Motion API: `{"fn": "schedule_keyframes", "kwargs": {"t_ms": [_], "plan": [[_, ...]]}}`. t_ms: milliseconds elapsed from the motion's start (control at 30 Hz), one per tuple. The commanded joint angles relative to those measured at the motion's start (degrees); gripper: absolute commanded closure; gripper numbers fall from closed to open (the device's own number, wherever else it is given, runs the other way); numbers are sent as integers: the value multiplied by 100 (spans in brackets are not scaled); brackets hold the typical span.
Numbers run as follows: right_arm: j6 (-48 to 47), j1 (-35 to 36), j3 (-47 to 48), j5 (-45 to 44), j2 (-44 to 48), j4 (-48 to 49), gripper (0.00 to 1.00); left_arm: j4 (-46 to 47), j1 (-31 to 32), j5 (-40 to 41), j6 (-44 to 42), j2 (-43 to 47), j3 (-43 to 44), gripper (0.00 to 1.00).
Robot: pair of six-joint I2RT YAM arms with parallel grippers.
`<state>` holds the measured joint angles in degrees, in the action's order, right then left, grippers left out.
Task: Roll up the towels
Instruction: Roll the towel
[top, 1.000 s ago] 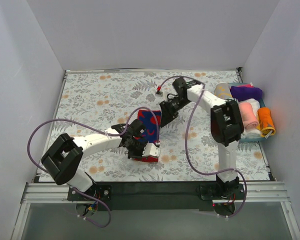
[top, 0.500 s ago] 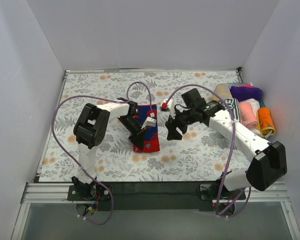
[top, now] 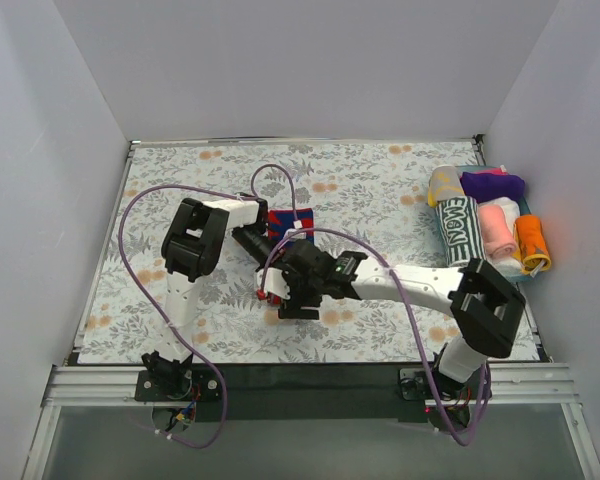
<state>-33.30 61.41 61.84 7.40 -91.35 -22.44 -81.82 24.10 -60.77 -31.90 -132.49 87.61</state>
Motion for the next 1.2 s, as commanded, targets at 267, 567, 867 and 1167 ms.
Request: {"fn": "schedule_keyframes", "kwargs": {"t_ms": [267,567,867,1167], "plan": [[-379,205,-392,-705,-981,1303,81,474,-230,329,-413,74,-244,90],[-248,-120,-375,647,-875,662,99,1493,-1265,-233,79,1802,-1211,59],[393,-797,599,2484,-1253,-489,99,2889,-2954,10,992,4114,-2467,57],[614,-1403,2260,4049,-2983,-2649,99,4516,-1035,2086,396,8391,-5103,46]]}}
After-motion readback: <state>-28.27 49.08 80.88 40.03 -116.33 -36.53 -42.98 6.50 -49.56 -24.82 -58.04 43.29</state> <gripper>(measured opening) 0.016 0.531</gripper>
